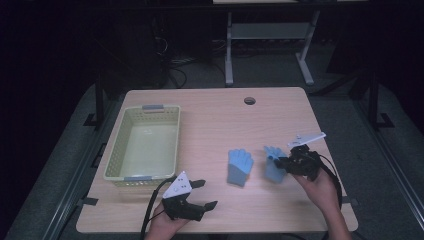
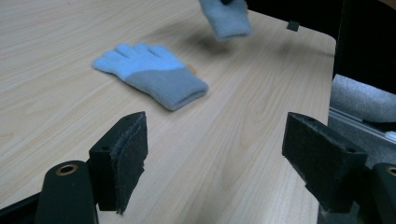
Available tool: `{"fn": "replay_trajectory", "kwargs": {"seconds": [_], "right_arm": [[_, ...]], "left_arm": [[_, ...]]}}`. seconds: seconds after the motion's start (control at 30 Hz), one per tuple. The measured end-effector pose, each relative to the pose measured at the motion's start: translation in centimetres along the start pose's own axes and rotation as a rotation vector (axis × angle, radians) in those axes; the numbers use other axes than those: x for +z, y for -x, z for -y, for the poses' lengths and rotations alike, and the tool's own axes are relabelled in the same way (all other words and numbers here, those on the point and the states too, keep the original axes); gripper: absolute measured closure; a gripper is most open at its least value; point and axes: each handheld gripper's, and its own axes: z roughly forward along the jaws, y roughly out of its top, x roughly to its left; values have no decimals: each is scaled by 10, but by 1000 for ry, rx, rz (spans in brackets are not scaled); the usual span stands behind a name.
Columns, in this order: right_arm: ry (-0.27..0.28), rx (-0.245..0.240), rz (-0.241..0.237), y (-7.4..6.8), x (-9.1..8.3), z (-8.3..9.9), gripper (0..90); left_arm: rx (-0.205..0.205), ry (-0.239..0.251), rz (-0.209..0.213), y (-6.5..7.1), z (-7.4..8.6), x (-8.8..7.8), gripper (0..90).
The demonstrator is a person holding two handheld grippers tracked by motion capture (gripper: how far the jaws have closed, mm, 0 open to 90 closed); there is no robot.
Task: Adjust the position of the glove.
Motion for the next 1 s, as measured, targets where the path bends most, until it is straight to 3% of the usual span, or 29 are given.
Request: {"fn": "replay_trajectory", "kwargs": {"seconds": [0.07, 0.23, 0.43, 0.73, 1.0], "right_arm": [[-18, -38, -23, -11, 6, -17, 795], [-31, -70, -45, -22, 16, -35, 794], [-66, -83, -90, -34, 38, -51, 791], [-107, -81, -126, -44, 61, -59, 788], [-108, -51, -163, -45, 66, -60, 784]], "left_arm": [[8, -6, 1, 0, 0, 0, 218], [10, -9, 7, 3, 1, 2, 218], [9, 0, 5, 3, 0, 1, 218], [12, -2, 6, 1, 0, 0, 218], [19, -10, 7, 1, 0, 0, 218]]}}
